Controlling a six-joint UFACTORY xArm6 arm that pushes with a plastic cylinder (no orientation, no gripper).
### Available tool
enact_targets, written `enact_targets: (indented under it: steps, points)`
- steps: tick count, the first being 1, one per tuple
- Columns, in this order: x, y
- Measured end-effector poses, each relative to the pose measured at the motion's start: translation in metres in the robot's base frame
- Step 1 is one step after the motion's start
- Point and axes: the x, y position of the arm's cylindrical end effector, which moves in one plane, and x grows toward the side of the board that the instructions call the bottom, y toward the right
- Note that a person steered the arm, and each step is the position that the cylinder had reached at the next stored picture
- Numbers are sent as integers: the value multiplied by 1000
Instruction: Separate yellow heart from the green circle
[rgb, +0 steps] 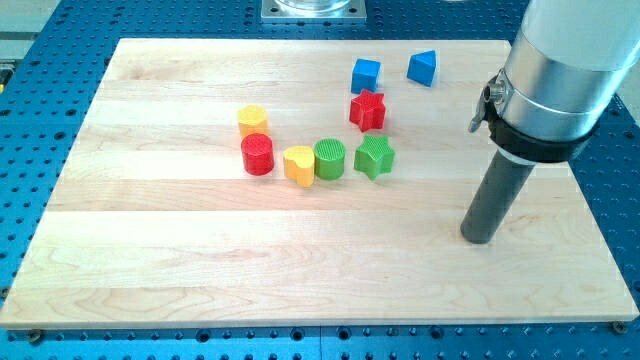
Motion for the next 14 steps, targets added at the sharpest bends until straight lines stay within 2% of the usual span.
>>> enact_targets:
  steps: [1, 2, 4, 9, 10, 12, 13, 14]
  points:
    - [0, -1]
    - [27, -21]
    - [33, -61]
    - [46, -29]
    - [40, -27]
    - [-29, -14]
    - [-8, -75]
    - [-26, -168]
